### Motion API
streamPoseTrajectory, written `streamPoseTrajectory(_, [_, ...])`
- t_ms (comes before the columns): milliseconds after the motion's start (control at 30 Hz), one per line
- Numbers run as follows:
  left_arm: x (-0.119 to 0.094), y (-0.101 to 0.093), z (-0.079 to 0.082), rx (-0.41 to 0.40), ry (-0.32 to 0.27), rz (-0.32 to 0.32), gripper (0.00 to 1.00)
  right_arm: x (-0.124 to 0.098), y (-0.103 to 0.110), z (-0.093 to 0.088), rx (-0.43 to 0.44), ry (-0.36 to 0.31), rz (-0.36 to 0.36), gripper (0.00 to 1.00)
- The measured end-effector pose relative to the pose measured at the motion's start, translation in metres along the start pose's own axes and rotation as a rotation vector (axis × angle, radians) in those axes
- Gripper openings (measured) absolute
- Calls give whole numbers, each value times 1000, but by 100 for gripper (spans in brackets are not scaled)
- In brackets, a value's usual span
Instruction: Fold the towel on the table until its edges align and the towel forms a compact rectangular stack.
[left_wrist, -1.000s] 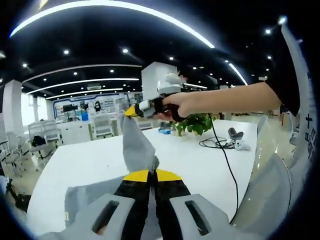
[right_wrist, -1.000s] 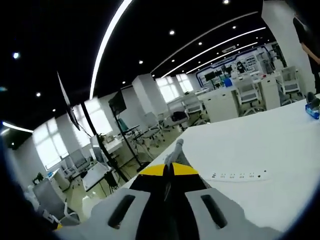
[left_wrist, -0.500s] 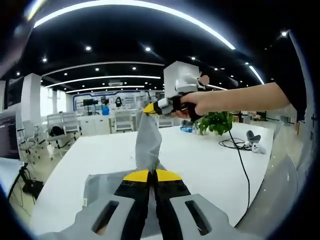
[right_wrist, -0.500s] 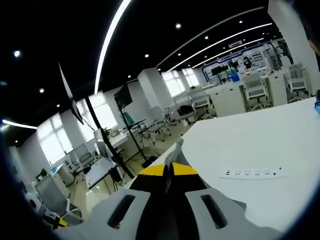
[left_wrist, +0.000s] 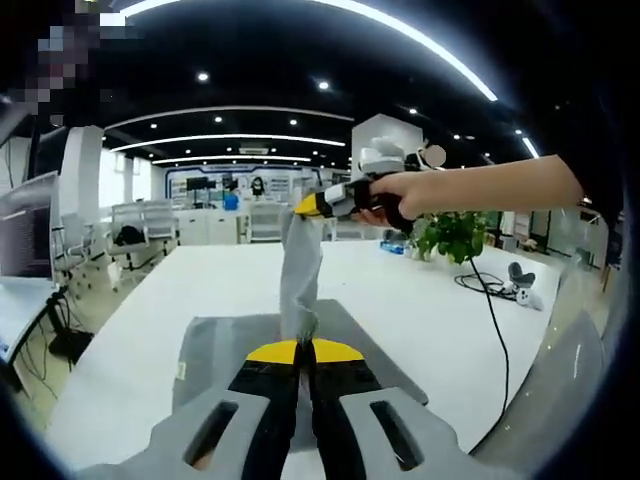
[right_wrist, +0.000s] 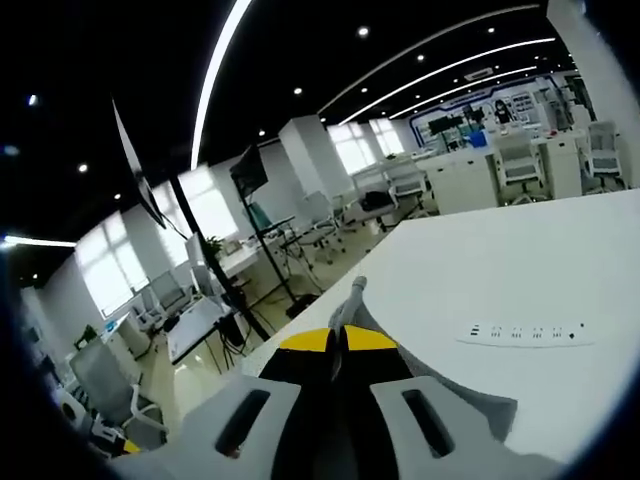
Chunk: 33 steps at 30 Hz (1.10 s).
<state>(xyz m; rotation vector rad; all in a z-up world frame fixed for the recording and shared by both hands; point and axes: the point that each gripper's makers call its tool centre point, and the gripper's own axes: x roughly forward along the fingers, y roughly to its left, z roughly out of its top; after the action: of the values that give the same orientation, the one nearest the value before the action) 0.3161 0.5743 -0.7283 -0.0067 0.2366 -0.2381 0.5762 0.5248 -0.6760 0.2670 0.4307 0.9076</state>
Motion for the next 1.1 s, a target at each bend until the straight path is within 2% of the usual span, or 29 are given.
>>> streamPoseTrajectory(233, [-5,15,-9,-38,20,40,3,24,10,-16,29,9,19,1])
streamPoseTrajectory(300, [-8,17,-9,-56,17,52,3,28,15,-17,30,7,26,1])
streamPoseTrajectory(367, [-11,19,-3,-128,-14,54,3,32,19,-15,24,-2,32,1])
streamPoseTrajectory(533, [-16,23,2,-117,-21,70,3,42,27,-11,-3,-13,51,1])
streamPoseTrajectory(567, [-17,26,0,-80,1,83,3,45,28,-11,-6,-14,54,1])
streamPoseTrajectory(600, [-17,27,-1,-76,5,88,3,47,29,-11,-8,-15,57,1])
streamPoseTrajectory(833, [-19,38,-14,-104,21,107,3,63,36,-26,-12,4,70,1])
streamPoseTrajectory(933, [-20,46,-23,-125,42,133,3,72,35,-37,2,23,69,1])
streamPoseTrajectory(1100, [-19,59,-36,-188,45,173,3,88,33,-50,9,52,66,1])
